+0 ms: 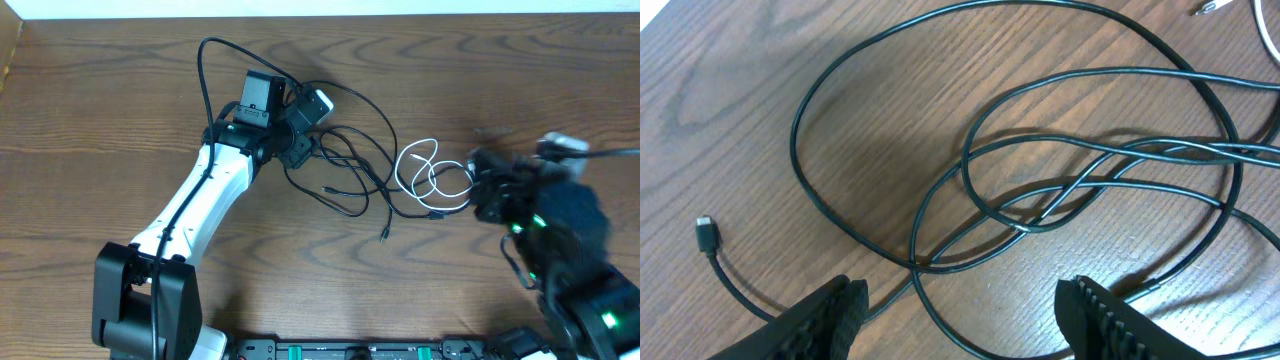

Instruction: Untangle cables

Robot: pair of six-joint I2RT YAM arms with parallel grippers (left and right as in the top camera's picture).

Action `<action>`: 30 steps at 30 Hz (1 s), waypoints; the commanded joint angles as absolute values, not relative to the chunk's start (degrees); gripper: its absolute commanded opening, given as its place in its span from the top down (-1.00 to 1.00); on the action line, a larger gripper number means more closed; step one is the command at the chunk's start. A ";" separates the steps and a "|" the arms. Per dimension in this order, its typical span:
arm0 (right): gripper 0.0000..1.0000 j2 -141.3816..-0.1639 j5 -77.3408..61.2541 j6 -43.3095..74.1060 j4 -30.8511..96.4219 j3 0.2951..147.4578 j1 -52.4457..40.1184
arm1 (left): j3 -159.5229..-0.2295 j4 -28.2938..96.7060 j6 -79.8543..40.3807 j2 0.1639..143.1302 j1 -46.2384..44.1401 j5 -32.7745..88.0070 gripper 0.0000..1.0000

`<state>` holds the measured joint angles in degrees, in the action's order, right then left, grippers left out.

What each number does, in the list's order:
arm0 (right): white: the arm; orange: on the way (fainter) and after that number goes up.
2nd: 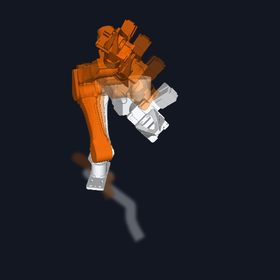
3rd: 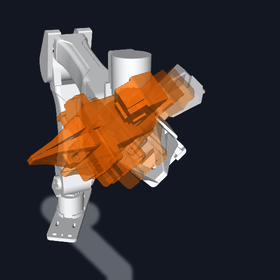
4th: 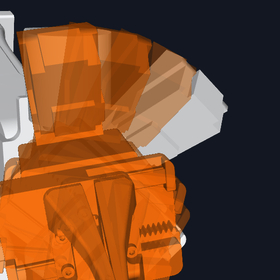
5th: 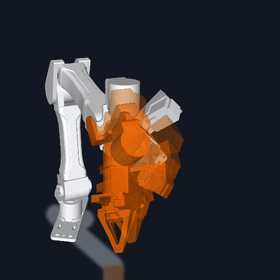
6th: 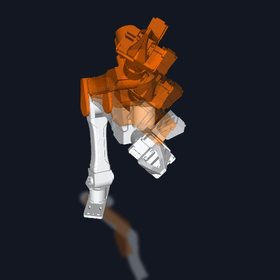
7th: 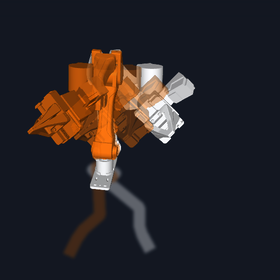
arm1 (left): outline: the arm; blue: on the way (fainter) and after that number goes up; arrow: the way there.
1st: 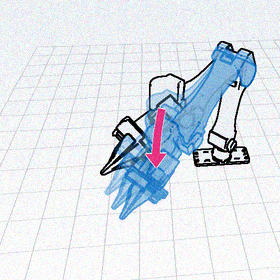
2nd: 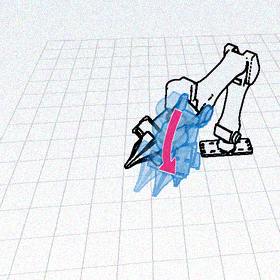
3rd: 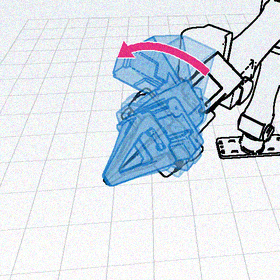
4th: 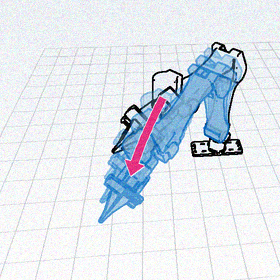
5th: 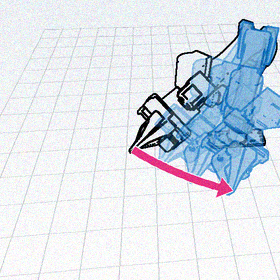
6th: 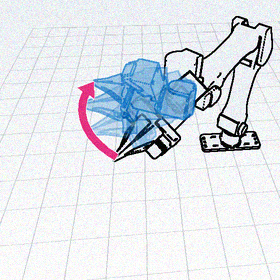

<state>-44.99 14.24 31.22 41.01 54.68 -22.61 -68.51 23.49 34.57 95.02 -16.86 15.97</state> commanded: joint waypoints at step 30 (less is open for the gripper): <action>-0.98 -72.23 11.84 28.62 47.75 55.02 -22.59 | -68.58 23.59 -6.07 94.98 -16.47 2.85 -0.11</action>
